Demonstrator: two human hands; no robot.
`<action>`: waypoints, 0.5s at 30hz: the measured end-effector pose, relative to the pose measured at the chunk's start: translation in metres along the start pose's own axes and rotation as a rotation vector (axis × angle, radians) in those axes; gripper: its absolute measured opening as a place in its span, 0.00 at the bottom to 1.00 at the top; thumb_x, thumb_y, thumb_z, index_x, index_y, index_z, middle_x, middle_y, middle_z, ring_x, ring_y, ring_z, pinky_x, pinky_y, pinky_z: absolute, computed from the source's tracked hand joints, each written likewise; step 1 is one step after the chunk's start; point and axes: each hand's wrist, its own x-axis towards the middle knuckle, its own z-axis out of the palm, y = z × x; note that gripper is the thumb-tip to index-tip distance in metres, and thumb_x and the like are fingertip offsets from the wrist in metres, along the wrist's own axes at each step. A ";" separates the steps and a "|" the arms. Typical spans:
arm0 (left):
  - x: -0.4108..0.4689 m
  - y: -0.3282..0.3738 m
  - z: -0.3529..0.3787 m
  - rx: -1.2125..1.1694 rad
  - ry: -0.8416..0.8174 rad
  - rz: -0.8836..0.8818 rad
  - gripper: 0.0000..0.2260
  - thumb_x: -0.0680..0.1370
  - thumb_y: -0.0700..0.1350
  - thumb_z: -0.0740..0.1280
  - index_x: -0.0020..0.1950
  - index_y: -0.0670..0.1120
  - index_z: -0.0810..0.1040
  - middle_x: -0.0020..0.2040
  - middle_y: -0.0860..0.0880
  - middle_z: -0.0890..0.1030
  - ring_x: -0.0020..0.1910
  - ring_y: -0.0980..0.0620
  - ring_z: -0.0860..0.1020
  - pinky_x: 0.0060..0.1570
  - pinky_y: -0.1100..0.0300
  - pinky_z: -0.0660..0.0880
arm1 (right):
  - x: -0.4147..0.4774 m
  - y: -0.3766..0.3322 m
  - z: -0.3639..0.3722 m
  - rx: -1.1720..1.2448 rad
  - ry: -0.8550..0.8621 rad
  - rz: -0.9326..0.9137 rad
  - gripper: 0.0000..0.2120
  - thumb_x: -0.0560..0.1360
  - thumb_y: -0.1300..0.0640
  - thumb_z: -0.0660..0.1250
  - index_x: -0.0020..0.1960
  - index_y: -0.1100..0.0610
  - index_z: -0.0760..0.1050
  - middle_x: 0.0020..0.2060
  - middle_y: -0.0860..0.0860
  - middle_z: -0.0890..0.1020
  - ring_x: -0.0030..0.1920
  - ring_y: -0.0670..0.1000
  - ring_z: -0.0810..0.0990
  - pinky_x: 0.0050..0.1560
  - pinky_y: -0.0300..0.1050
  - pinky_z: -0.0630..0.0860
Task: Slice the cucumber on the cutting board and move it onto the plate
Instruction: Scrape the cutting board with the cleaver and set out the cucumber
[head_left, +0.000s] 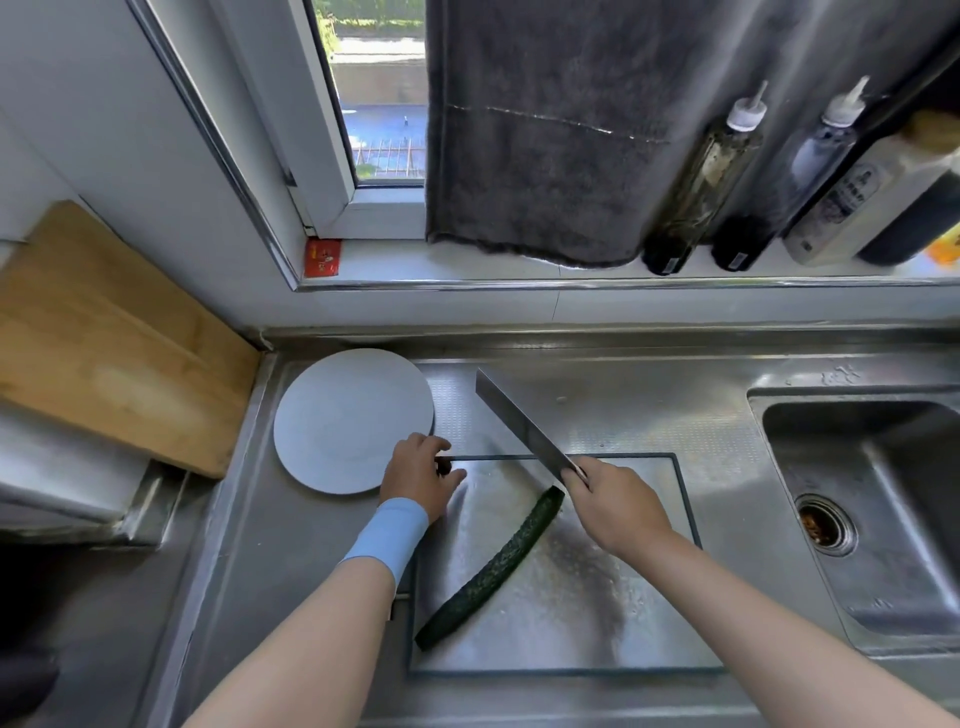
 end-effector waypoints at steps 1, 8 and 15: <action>-0.004 0.003 0.000 0.004 0.066 0.040 0.15 0.73 0.51 0.71 0.58 0.49 0.78 0.55 0.51 0.75 0.57 0.49 0.71 0.56 0.55 0.71 | -0.002 0.000 -0.002 -0.001 0.005 0.006 0.13 0.84 0.46 0.54 0.47 0.47 0.75 0.33 0.46 0.79 0.35 0.49 0.77 0.31 0.46 0.67; -0.054 0.043 0.020 -0.107 -0.110 0.210 0.09 0.76 0.52 0.66 0.55 0.52 0.74 0.52 0.59 0.70 0.50 0.57 0.73 0.45 0.63 0.69 | -0.024 0.009 -0.020 -0.044 0.037 0.078 0.14 0.83 0.47 0.53 0.41 0.47 0.69 0.32 0.46 0.78 0.35 0.50 0.76 0.32 0.45 0.68; -0.075 0.065 0.046 -0.028 -0.290 0.193 0.12 0.74 0.46 0.66 0.56 0.53 0.70 0.53 0.56 0.69 0.52 0.53 0.72 0.49 0.61 0.71 | -0.037 0.042 -0.022 -0.034 0.025 0.128 0.16 0.83 0.47 0.54 0.38 0.50 0.67 0.32 0.47 0.78 0.35 0.51 0.77 0.31 0.46 0.67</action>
